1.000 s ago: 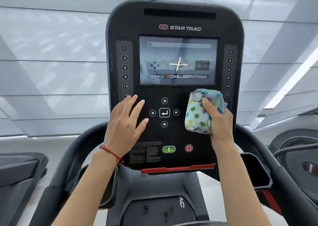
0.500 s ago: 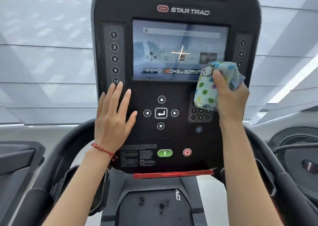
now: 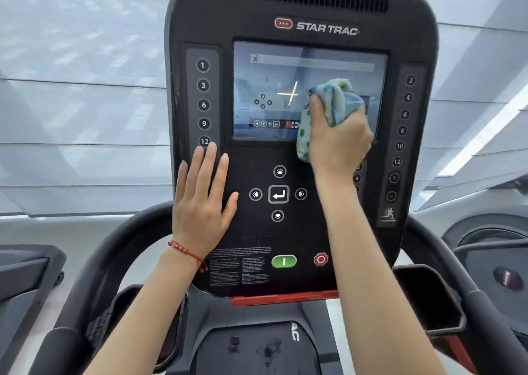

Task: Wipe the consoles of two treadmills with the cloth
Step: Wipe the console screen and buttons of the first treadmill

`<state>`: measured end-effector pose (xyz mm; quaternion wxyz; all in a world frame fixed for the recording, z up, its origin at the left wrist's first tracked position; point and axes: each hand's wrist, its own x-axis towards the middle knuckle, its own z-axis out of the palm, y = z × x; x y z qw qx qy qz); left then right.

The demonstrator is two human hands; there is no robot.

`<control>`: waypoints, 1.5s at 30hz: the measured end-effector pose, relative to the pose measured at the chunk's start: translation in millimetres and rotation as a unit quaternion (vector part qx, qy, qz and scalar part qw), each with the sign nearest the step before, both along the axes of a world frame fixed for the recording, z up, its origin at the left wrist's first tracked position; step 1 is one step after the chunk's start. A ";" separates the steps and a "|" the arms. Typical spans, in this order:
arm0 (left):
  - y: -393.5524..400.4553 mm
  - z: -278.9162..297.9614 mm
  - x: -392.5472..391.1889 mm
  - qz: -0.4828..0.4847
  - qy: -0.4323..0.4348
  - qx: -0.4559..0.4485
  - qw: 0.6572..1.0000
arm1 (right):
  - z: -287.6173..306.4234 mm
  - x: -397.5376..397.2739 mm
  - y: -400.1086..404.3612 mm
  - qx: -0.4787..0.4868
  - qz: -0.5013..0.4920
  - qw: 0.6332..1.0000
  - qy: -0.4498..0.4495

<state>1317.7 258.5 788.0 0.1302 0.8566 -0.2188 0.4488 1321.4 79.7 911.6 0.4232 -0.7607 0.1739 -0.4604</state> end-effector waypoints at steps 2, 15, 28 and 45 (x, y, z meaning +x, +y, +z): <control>-0.2 -0.8 0.0 0.000 -0.004 0.002 1.000 | -0.8 4.2 28.5 -0.027 0.019 0.999 -0.008; 2.0 0.6 0.6 -0.001 -0.008 0.007 1.000 | 17.2 16.2 65.0 -0.086 0.133 0.987 0.040; 0.6 -1.8 2.8 0.007 -0.023 0.002 1.000 | 18.1 33.2 89.8 -0.092 0.017 0.995 -0.037; -0.5 -3.4 4.4 0.016 -0.040 0.006 0.999 | 39.2 37.3 -80.1 -0.063 -0.215 0.975 -0.012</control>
